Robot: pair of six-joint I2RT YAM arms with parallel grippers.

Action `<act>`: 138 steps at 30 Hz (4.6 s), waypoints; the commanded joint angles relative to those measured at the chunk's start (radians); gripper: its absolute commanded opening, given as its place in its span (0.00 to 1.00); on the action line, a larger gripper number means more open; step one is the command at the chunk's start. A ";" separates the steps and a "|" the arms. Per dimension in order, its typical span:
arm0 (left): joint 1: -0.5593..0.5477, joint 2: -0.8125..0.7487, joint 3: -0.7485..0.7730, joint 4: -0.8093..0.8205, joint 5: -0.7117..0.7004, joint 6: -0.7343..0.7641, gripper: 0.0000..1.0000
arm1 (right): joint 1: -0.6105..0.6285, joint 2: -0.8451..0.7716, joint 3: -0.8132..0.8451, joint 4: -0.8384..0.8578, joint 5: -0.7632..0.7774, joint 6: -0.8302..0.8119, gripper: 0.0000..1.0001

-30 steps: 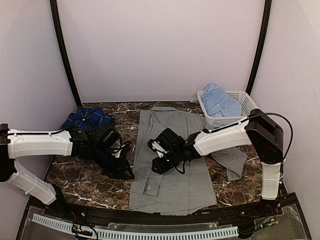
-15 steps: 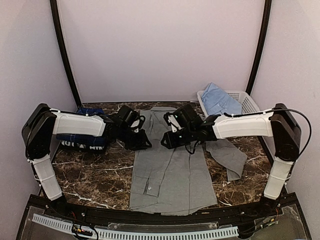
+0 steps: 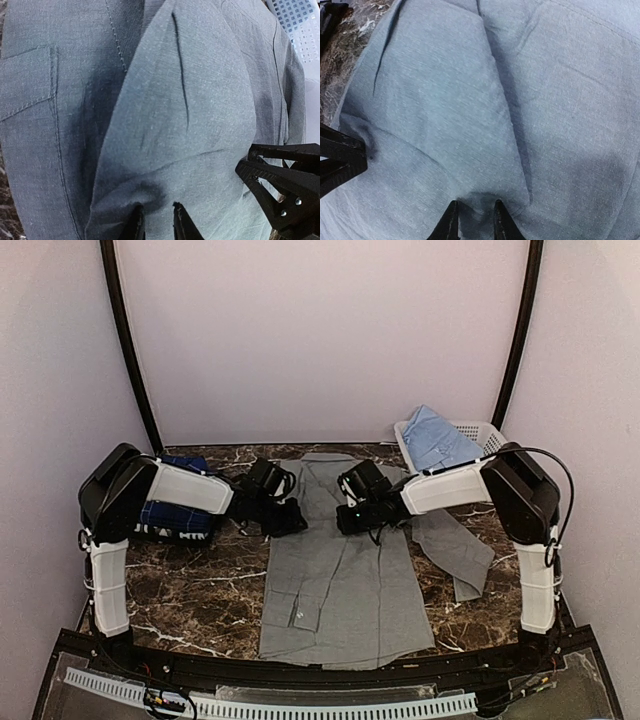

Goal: Fold and stack the long sleeve shirts
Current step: Move the 1/3-folded shirt to the center of the board, then pick up the 1/3-folded shirt from the center of the board.

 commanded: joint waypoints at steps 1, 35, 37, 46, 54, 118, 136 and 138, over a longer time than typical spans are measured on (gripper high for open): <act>0.020 -0.013 -0.062 -0.068 -0.047 0.001 0.19 | 0.003 0.033 0.044 -0.024 0.008 -0.005 0.22; 0.071 -0.025 0.116 -0.151 -0.097 0.164 0.17 | 0.015 -0.563 -0.326 -0.077 0.131 0.091 0.33; 0.086 0.009 0.137 -0.125 -0.100 0.169 0.17 | 0.002 -0.621 -0.377 -0.095 0.169 0.102 0.36; 0.105 0.088 0.195 -0.098 -0.080 0.194 0.16 | -0.112 -0.819 -0.576 -0.213 0.272 0.210 0.55; 0.104 0.032 0.215 -0.112 -0.010 0.201 0.16 | -0.220 -0.948 -0.701 -0.308 0.332 0.343 0.81; 0.008 -0.569 -0.151 -0.108 0.128 0.185 0.25 | -0.078 -0.858 -0.715 0.351 -0.119 0.221 0.00; 0.002 -0.586 -0.194 -0.134 0.120 0.190 0.25 | 0.106 -0.474 -0.428 0.322 -0.147 0.178 0.51; -0.008 -0.578 -0.193 -0.133 0.122 0.195 0.25 | 0.093 -0.493 -0.451 0.296 -0.137 0.184 0.50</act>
